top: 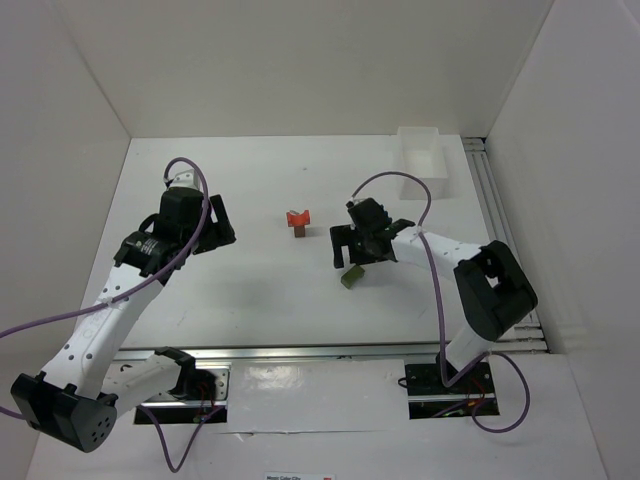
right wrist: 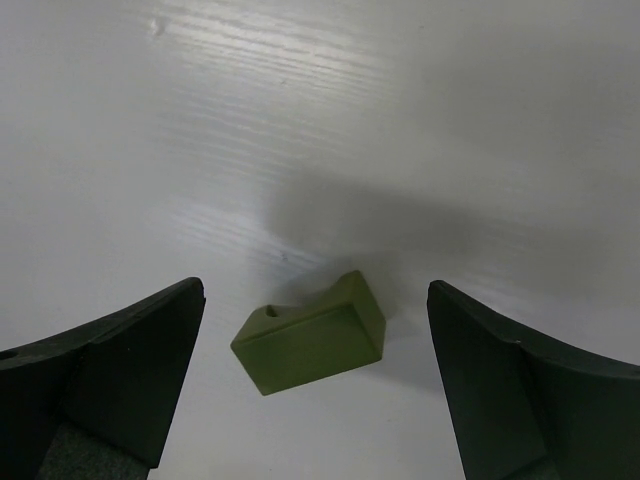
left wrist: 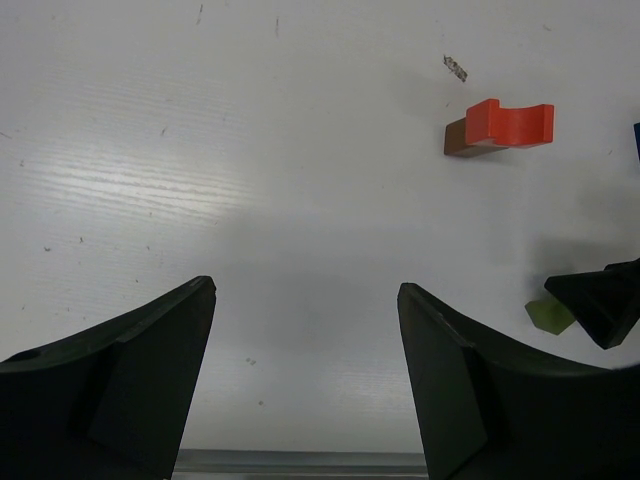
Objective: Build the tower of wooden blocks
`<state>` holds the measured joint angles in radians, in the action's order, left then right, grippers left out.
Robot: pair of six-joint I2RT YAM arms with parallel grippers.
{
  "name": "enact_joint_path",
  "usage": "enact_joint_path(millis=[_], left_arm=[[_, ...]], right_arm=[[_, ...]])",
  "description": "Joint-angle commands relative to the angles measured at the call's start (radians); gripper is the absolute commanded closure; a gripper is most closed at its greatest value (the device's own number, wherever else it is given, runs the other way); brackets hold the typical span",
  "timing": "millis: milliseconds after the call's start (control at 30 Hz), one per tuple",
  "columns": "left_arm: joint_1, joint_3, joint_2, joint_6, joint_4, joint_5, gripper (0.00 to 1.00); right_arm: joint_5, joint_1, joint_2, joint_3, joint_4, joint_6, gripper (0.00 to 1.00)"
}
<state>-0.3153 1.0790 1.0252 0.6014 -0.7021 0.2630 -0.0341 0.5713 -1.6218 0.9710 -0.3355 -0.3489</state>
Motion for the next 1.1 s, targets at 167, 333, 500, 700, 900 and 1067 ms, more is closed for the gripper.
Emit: enact_joint_path(millis=[167,333,500,700,900,1067], left_arm=[[0.005,0.007,-0.013,-0.012,0.021,0.001,0.14],[0.005,0.007,-0.013,-0.012,0.021,0.001,0.14],[0.005,0.016,-0.013,-0.012,0.021,-0.008,0.14],[0.005,0.016,-0.013,-0.012,0.021,-0.018,0.14],[0.005,0.025,-0.013,-0.012,0.021,-0.018,0.14],[0.005,0.025,-0.013,-0.012,0.021,-0.027,0.14]], right_arm=[[0.194,0.006,0.050,0.001,0.049,0.047,0.00],[0.204,0.025,0.069,0.001,0.010,0.057,0.00],[0.189,0.074,0.069,0.021,-0.043,0.067,0.00],[0.067,0.098,0.112,0.021,-0.053,0.065,0.00],[-0.064,0.085,0.172,-0.009,-0.025,0.042,0.00],[0.003,0.050,0.122,-0.032,0.000,0.053,0.00]])
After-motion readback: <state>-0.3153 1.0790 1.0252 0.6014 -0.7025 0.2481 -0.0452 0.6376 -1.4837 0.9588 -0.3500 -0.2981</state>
